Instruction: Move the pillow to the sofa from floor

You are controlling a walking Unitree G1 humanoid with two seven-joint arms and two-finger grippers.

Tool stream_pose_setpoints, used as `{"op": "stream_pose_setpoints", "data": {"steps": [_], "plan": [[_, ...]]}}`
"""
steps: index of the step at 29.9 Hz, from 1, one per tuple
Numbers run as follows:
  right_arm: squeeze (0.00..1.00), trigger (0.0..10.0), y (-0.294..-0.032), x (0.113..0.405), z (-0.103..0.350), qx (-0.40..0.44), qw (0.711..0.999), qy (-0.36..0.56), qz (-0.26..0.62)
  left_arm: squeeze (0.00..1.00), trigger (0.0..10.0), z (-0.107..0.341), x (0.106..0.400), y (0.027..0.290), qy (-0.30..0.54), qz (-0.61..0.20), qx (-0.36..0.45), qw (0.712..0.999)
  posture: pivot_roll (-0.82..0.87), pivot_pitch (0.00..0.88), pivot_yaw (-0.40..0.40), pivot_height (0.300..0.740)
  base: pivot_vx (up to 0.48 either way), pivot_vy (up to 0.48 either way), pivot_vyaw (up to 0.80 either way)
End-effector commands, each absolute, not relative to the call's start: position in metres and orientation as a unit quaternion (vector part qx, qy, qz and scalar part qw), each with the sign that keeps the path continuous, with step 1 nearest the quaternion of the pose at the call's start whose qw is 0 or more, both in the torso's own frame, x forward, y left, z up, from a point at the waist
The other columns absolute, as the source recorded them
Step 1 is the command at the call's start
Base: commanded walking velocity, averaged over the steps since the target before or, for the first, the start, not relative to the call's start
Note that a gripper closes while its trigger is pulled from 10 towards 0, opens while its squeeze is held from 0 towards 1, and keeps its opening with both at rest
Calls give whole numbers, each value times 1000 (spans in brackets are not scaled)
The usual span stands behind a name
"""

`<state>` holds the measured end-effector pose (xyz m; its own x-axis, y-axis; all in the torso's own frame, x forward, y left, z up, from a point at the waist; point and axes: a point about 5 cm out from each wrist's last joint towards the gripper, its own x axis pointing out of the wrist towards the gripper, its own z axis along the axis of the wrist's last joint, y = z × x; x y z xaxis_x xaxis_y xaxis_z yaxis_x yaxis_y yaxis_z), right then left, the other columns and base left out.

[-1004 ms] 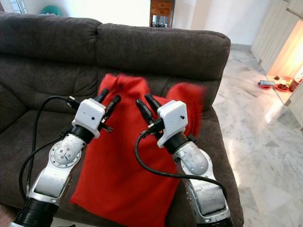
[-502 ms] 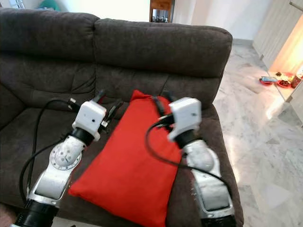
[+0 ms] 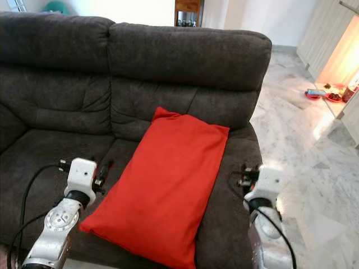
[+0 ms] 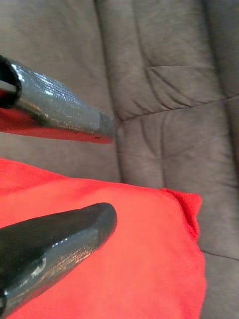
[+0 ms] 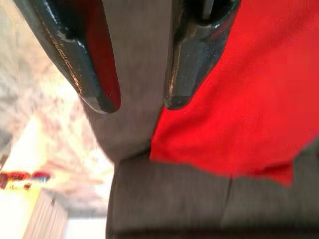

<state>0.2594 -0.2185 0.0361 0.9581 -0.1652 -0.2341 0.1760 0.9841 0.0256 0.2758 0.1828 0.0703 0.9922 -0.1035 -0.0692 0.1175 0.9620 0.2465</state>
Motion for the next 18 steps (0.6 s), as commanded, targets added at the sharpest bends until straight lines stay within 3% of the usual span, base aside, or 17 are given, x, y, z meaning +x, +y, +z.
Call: {"op": "stream_pose_setpoints", "data": {"steps": [1, 11, 18], "plan": [[0, 10000, -230, 247, 15, 13, 980, 157, -119, 0, 10000, 60, 270, 187, 46, -53, 127, 989, 74, 34, -35, 740, 0, 0, 0], [0, 10000, -229, 214, -36, 50, 962, 240, -120, 0, 10000, 25, 254, 180, 94, -70, 131, 984, 80, 15, -36, 740, 0, 0, 0], [0, 10000, -222, 218, -30, 69, 974, 186, -106, 0, 10000, 25, 253, 179, 79, -78, 118, 987, 71, 0, -28, 740, 0, 0, 0]]}}
